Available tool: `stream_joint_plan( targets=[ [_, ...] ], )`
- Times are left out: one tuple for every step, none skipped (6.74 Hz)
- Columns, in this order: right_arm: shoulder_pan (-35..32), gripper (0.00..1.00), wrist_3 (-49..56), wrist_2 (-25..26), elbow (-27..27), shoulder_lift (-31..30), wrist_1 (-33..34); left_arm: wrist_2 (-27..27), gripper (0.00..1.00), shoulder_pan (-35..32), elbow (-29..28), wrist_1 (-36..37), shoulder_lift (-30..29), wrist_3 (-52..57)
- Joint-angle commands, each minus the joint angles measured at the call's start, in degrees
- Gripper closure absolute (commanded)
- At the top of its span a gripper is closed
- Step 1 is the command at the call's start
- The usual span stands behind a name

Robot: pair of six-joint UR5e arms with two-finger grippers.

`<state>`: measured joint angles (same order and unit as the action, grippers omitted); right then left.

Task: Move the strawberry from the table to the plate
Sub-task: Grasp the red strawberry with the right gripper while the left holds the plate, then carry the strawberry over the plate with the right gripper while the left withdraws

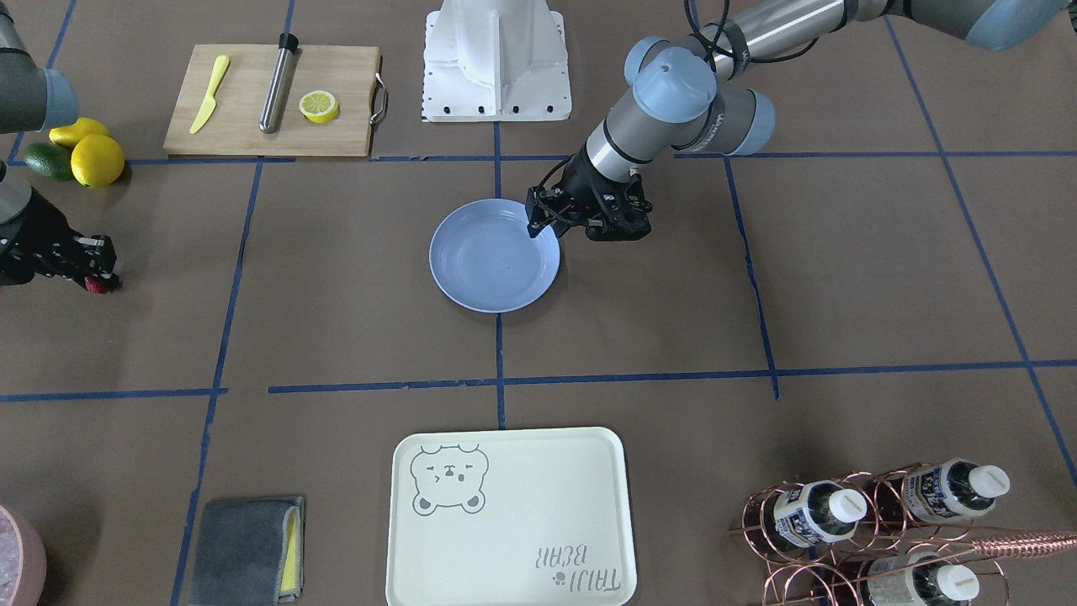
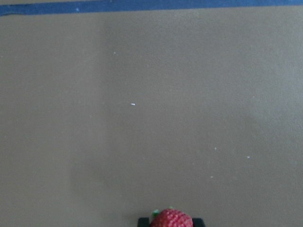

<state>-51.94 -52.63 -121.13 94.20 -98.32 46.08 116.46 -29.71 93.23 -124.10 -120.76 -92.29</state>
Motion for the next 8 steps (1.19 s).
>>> stream_joint_plan(
  targets=[
    [0.3,1.00,-5.0,-0.1,8.3,0.6,6.0,0.0,0.50,-0.1,0.8,0.0,0.0,0.1],
    [1.8,1.00,-11.4,-0.1,12.8,4.3,11.3,0.1,0.50,-0.8,1.6,0.0,0.1,0.0],
    [5.3,1.00,-18.7,0.5,14.2,10.5,14.8,0.2,0.50,-1.6,2.9,0.0,1.5,0.3],
    [10.1,1.00,-27.7,3.4,14.2,18.3,18.7,0.4,0.51,-3.1,5.7,0.0,4.5,1.0],
    [15.9,1.00,-34.1,9.0,14.2,27.0,26.0,0.6,0.51,-5.2,7.3,0.0,6.4,5.7],
    [22.6,1.00,-37.9,14.6,13.5,35.0,34.5,0.8,0.51,-6.8,8.8,0.0,9.6,12.3],
    [26.6,1.00,-42.7,18.8,10.4,41.9,37.6,0.8,0.51,-8.9,11.5,0.0,13.8,19.1],
    [28.6,1.00,-47.7,21.9,2.6,49.5,37.5,0.9,0.51,-11.9,14.3,0.0,18.8,23.4]
  ],
)
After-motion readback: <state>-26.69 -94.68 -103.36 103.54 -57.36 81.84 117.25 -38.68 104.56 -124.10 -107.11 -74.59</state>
